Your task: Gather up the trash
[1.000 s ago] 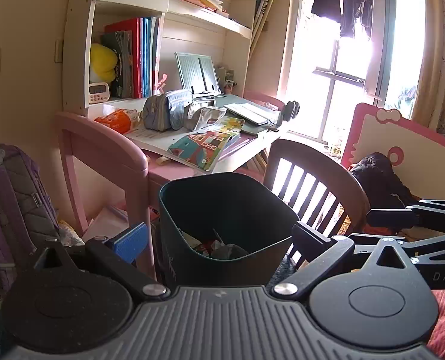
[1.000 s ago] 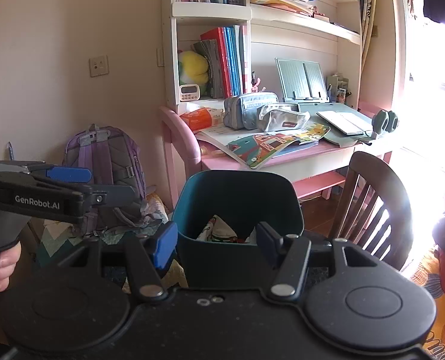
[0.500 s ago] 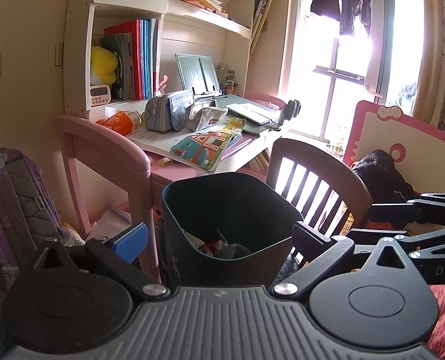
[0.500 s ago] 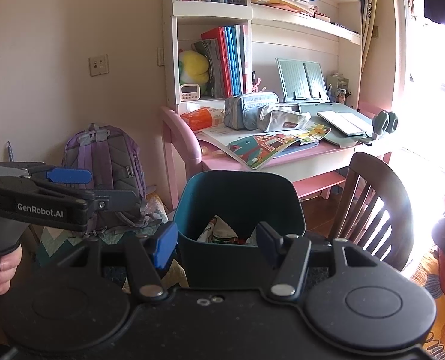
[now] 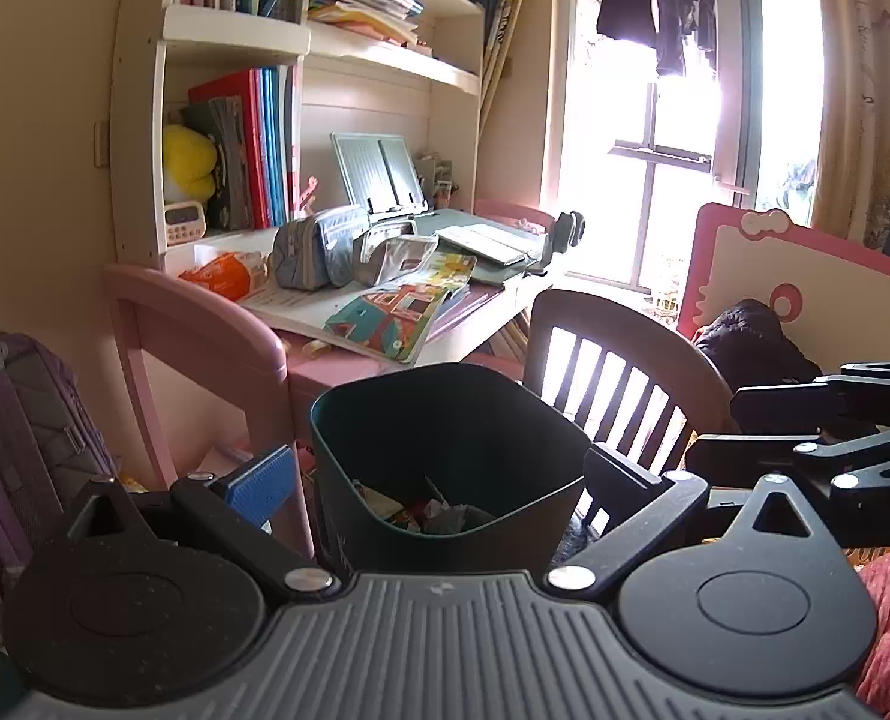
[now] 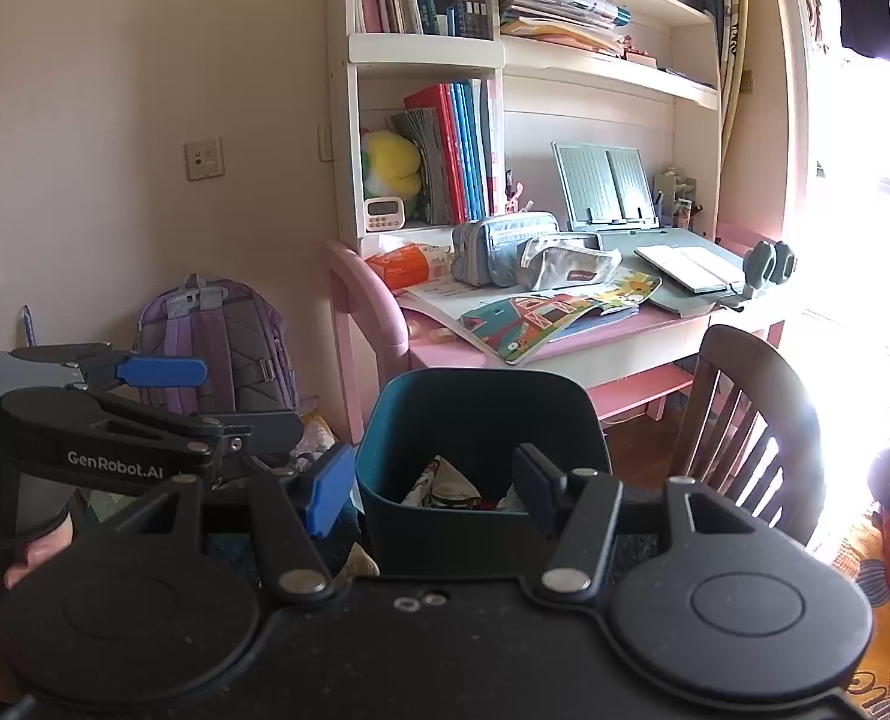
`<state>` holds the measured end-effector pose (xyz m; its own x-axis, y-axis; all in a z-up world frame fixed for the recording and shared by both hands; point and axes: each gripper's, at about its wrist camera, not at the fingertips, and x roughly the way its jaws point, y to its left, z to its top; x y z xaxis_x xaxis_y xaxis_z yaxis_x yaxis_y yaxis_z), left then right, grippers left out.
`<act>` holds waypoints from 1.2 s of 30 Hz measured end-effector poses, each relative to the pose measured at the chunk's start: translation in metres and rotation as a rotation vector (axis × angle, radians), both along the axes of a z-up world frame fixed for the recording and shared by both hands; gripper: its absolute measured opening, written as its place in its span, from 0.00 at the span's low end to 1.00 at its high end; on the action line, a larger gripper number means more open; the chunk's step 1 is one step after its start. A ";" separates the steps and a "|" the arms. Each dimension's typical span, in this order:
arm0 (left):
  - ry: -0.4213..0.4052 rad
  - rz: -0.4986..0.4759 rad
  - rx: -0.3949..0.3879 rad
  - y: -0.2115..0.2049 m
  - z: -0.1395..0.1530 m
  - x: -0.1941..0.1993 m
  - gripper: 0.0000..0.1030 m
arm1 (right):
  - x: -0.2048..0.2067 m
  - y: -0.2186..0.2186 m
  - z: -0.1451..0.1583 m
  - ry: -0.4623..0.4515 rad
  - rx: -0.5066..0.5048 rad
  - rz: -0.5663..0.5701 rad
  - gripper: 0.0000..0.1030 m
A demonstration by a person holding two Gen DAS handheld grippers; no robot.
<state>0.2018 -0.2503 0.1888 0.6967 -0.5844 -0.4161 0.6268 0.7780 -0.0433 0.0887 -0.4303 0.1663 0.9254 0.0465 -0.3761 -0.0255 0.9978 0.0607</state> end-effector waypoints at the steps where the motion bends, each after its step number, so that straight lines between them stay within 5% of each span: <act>1: -0.006 -0.004 0.000 -0.001 0.000 -0.001 1.00 | -0.001 0.000 0.001 -0.003 -0.001 -0.001 0.56; 13: -0.044 -0.058 -0.072 -0.001 0.004 -0.012 1.00 | -0.018 0.003 0.010 -0.045 -0.009 0.016 0.57; 36: -0.128 -0.076 -0.064 0.002 -0.008 -0.032 1.00 | -0.027 -0.002 -0.007 -0.021 0.020 0.021 0.57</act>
